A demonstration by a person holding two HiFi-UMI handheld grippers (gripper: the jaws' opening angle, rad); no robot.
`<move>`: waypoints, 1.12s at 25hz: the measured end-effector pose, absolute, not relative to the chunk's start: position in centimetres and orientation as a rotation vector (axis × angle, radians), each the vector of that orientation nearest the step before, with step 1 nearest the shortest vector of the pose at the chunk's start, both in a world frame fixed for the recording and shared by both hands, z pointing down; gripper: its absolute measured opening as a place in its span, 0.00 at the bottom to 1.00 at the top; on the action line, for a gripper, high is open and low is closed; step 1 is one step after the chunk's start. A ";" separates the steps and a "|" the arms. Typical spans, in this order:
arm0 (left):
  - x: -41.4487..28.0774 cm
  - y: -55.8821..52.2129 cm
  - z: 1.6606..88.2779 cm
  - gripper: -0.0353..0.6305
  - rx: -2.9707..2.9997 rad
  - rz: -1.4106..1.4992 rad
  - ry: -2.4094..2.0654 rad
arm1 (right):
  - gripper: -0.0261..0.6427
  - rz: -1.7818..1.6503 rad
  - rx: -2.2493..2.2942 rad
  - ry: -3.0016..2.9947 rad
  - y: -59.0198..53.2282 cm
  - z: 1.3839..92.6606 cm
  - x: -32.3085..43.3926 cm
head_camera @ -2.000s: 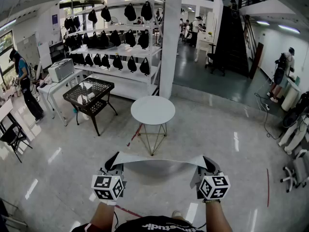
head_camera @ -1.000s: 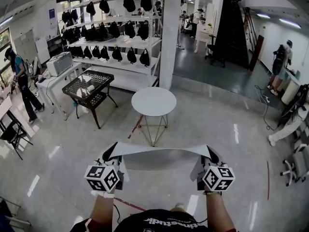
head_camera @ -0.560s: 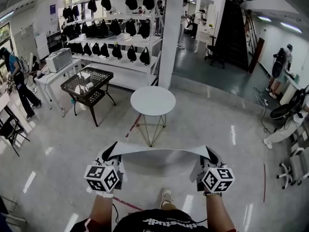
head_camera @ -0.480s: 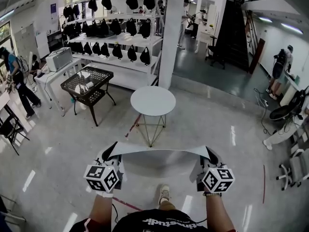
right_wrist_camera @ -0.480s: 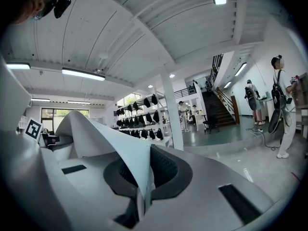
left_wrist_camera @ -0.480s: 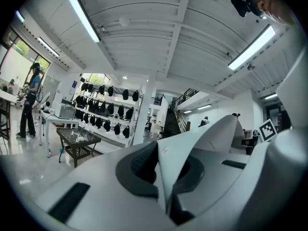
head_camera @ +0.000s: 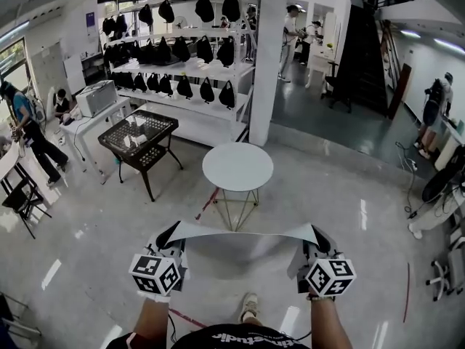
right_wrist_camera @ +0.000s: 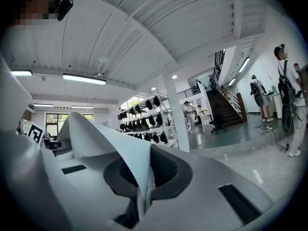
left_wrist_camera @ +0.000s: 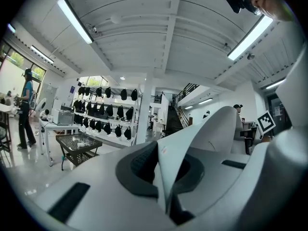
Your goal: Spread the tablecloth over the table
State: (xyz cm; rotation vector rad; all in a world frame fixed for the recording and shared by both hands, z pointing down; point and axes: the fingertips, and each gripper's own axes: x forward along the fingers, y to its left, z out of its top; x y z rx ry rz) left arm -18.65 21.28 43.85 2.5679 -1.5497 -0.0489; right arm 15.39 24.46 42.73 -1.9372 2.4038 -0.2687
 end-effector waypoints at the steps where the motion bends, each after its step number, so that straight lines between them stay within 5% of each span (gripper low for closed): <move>1: -18.3 20.3 43.7 0.08 2.563 -0.054 -1.555 | 0.08 -0.266 -1.929 2.413 23.3 42.6 15.7; 28: -8.0 -0.9 40.6 0.08 2.467 -0.032 -1.723 | 0.08 -0.333 -1.715 2.465 -1.2 41.4 26.5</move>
